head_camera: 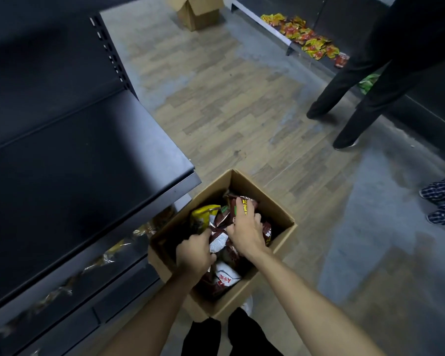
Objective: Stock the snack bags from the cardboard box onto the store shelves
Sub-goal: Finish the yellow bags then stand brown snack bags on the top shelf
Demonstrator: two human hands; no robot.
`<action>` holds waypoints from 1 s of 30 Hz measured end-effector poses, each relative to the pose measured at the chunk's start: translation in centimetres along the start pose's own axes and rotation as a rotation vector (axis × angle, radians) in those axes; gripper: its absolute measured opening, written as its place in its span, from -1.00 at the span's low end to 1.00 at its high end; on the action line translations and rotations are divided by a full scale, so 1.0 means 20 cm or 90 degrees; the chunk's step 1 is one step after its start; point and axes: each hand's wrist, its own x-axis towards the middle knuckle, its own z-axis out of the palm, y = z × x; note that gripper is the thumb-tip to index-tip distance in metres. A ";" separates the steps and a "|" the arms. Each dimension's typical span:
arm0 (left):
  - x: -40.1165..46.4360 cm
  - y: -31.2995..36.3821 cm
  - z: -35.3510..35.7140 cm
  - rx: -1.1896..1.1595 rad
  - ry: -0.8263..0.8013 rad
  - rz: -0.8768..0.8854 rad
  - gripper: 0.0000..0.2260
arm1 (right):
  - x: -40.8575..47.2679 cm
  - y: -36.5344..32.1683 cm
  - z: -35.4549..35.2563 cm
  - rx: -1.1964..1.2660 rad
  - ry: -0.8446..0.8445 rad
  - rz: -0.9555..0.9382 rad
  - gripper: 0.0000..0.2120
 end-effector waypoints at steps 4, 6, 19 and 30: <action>-0.03 0.04 -0.07 0.043 0.047 -0.014 -0.62 | -0.06 0.04 -0.08 -0.013 0.003 -0.050 -0.26; -0.05 0.05 -0.10 0.054 0.062 -0.024 -0.61 | -0.08 0.05 -0.11 -0.021 0.014 -0.069 -0.26; 0.01 0.21 -0.13 -0.072 0.191 -0.110 -0.52 | -0.14 0.17 -0.21 -0.033 0.029 -0.151 -0.26; 0.05 0.13 0.06 -0.312 0.239 -0.171 -0.61 | -0.09 0.15 -0.11 -0.048 0.026 -0.147 -0.26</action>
